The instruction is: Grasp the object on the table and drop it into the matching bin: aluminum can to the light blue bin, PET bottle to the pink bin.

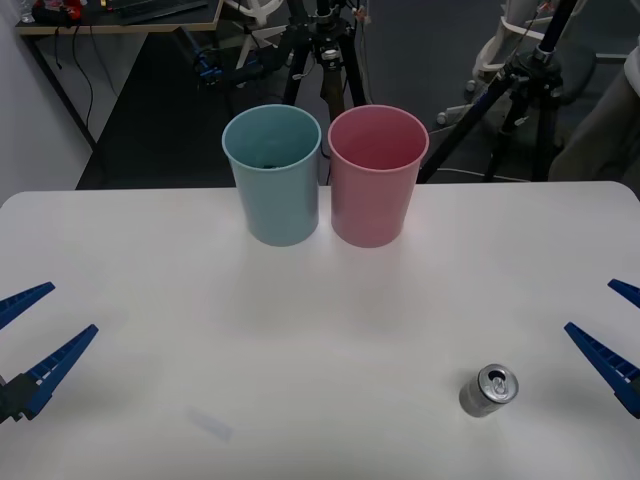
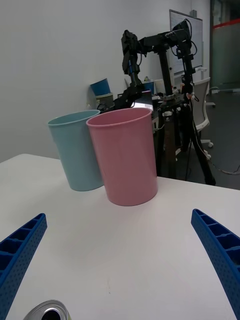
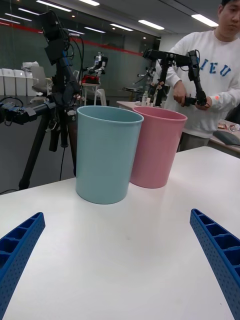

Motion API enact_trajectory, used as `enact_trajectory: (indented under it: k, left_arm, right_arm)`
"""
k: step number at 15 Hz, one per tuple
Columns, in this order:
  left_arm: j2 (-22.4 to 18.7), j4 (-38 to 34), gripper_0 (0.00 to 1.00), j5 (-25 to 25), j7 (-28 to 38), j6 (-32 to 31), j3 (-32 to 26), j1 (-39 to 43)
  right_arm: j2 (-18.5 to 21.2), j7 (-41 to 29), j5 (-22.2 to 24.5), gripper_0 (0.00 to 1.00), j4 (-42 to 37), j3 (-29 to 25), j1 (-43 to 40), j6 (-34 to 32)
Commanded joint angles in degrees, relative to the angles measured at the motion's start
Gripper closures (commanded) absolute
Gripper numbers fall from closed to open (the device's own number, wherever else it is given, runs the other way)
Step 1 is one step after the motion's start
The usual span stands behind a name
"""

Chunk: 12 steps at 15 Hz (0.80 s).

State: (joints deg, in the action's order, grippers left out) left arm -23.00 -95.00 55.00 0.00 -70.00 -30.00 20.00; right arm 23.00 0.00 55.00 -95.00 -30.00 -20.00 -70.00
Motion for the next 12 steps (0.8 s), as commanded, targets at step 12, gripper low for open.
enact_trajectory:
  k: [12]
  left_arm:
    - [0.0, 0.0, 0.0, 0.0, 0.0, 0.0, 0.0, 0.0]
  right_arm:
    - [5.74, 13.45, -2.09, 0.0, 4.47, 2.14, -8.57, 0.57]
